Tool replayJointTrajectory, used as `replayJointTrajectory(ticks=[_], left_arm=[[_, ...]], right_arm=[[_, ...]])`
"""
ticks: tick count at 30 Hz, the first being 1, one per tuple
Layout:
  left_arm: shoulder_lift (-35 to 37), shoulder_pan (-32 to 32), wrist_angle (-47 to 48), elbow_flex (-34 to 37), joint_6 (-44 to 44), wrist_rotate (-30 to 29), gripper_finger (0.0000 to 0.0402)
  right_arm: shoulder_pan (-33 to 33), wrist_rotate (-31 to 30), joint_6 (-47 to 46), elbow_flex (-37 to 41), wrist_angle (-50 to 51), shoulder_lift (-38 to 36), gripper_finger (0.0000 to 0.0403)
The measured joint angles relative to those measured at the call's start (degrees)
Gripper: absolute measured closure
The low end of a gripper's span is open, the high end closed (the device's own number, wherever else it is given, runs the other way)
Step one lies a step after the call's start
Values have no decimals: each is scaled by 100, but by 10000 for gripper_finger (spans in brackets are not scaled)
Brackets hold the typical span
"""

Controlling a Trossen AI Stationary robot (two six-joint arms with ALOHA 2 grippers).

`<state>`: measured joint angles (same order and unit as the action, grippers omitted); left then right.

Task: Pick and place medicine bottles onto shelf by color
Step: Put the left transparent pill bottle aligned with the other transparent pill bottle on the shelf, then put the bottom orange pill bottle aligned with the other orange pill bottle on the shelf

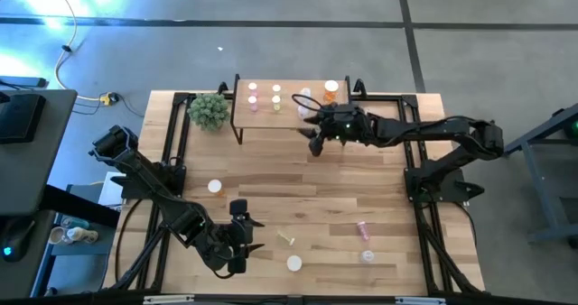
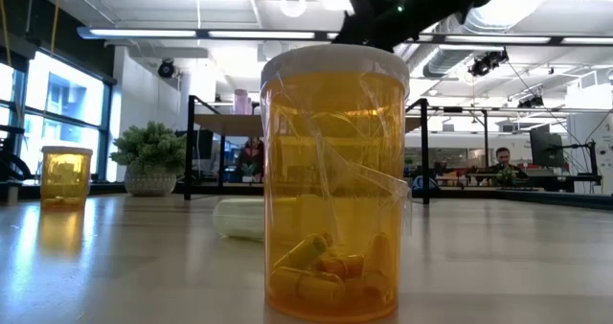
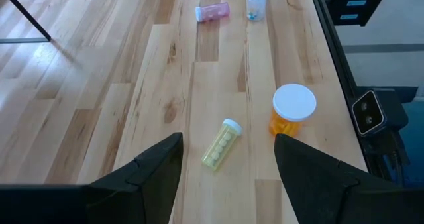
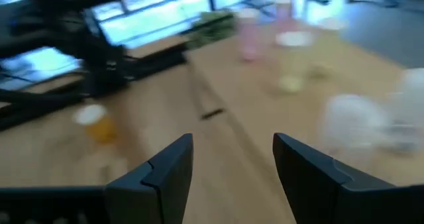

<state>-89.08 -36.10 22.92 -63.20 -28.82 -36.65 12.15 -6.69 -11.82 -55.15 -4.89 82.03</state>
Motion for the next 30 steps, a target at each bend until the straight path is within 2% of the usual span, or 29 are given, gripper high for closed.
replayJointTrajectory(ticks=[2,6,11,24,30], left_arm=[[0,0,-1,0,-2,0,174],[0,2,-22,0,-16,-1,174],[0,0,-20,0,-104,-1,174],[0,2,2,0,-103,-1,174],[0,2,2,0,-102,0,174]], right_arm=[[-156,24,-107,-2,-204,164,203],[-349,-303,-180,-2,-1000,608,203],[-195,-838,-372,0,-1421,974,203],[340,-810,-530,0,-1465,1175,203],[247,-427,-528,0,-1380,1126,203]])
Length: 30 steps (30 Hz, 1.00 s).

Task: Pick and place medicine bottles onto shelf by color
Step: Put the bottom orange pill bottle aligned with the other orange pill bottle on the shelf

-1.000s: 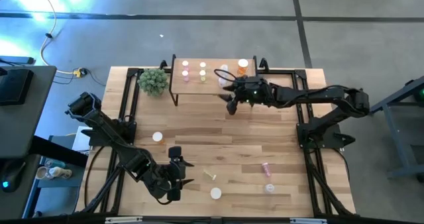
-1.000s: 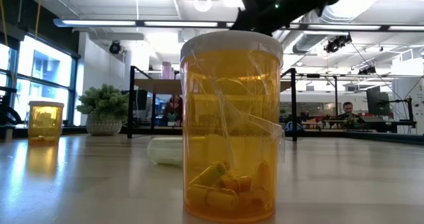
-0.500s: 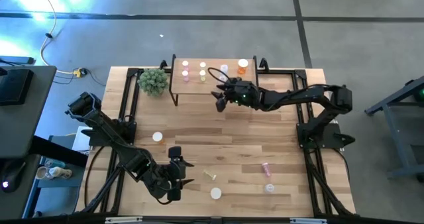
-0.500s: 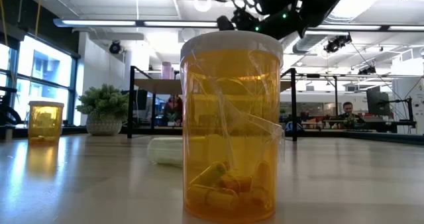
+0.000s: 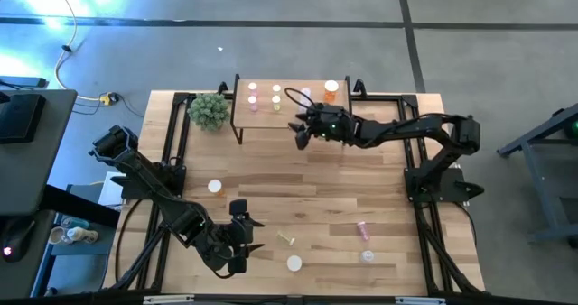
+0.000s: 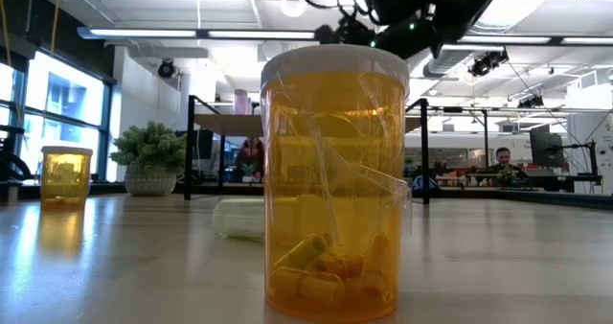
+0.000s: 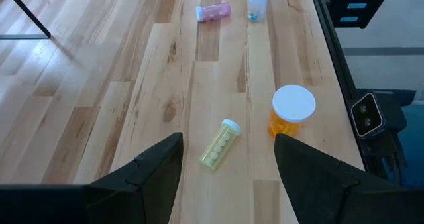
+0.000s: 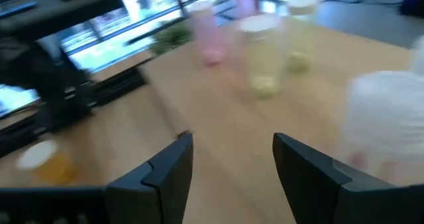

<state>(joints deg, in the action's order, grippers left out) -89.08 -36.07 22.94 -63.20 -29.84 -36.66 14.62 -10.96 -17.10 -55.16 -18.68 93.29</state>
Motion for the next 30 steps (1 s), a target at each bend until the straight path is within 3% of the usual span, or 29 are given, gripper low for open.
replayJointTrajectory(ticks=[16,26,30], left_arm=[[0,-2,31,0,1,43,174],[0,2,-2,0,1,15,174],[0,4,-4,0,1,7,174]], right_arm=[[-1170,328,199,4,2312,-1749,203],[-2046,932,-496,4,2300,-2133,203],[-2384,837,-547,4,2225,-2139,203]])
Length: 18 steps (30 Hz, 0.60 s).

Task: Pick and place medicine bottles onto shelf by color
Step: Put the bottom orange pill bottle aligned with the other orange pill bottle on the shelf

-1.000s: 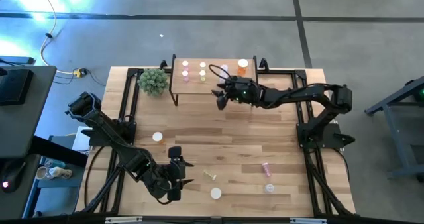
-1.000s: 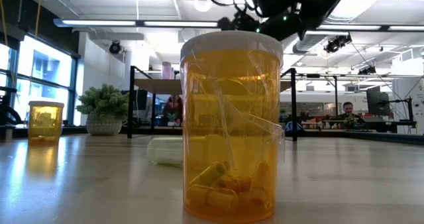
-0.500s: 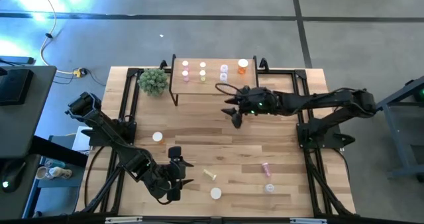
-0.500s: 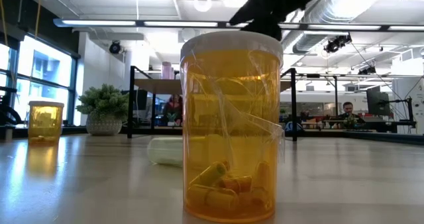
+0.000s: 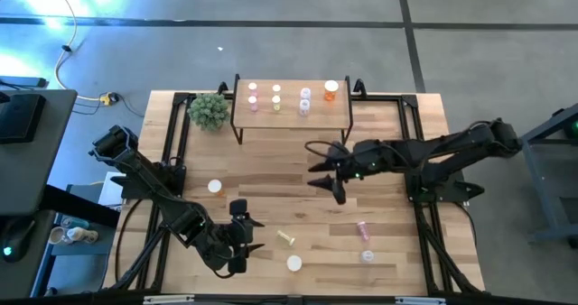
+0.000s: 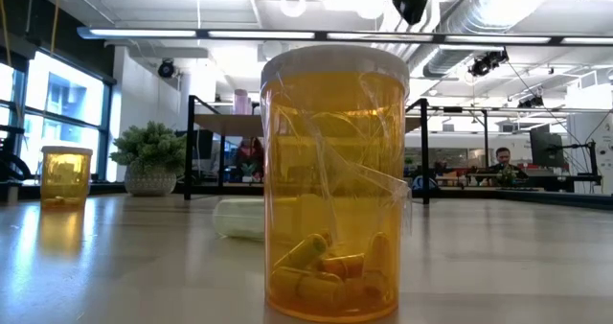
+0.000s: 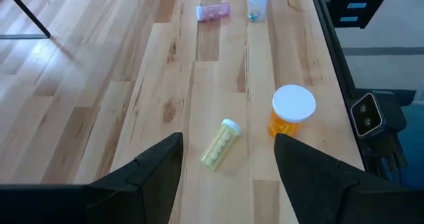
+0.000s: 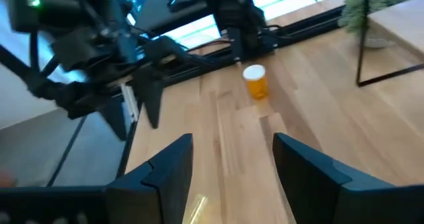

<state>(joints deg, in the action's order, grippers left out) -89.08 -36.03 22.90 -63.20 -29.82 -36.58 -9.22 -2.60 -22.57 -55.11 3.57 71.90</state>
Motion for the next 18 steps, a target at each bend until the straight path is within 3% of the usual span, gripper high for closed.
replayJointTrajectory(ticks=[6,12,15,18], left_arm=[[0,0,0,0,0,-8,174],[0,0,0,0,0,-8,174],[0,0,0,0,0,-8,174],[0,0,-2,0,-1,-8,174]], right_arm=[[-434,-142,286,0,-118,0,189],[-871,-409,420,0,-173,11,139],[-1128,-770,434,0,-315,136,112],[-1344,-1264,-158,0,-626,360,101]])
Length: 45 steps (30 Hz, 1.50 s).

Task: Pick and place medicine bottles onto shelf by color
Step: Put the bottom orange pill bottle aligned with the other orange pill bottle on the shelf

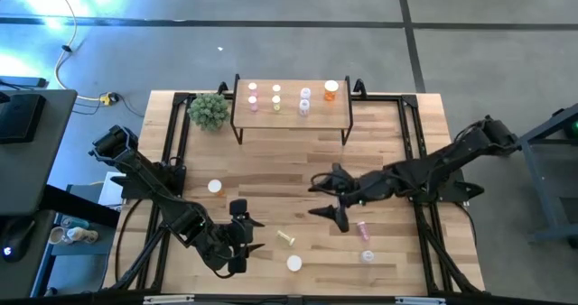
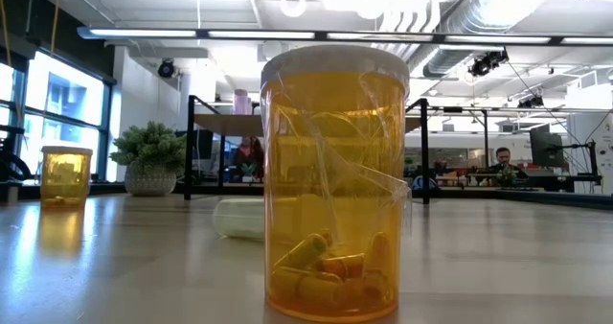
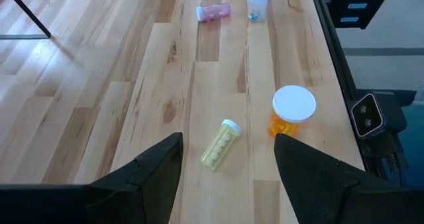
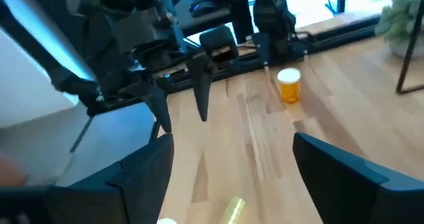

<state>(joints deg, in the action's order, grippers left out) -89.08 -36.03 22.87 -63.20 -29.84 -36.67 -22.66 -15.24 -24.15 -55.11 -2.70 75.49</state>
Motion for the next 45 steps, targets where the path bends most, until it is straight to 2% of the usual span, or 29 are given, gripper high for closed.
replayJointTrajectory(ticks=[2,8,13,19,25,33,45], left_arm=[[0,0,-4,0,-1,0,174],[0,0,-11,0,-3,0,174],[0,0,-9,0,-5,0,174],[0,0,-7,0,-14,0,174],[0,0,-4,0,-19,-1,174],[0,0,-2,0,-108,-1,174],[0,0,0,0,-108,-2,174]], right_arm=[[-89,-60,-103,0,-117,177,100],[-365,-64,489,0,-225,690,100],[-591,-33,916,0,-685,1265,100],[-811,648,1254,0,-1445,1898,100],[-963,736,1413,0,-2133,2498,100],[-974,778,1645,0,-2803,3054,100],[-1046,848,1909,0,-3274,3594,100]])
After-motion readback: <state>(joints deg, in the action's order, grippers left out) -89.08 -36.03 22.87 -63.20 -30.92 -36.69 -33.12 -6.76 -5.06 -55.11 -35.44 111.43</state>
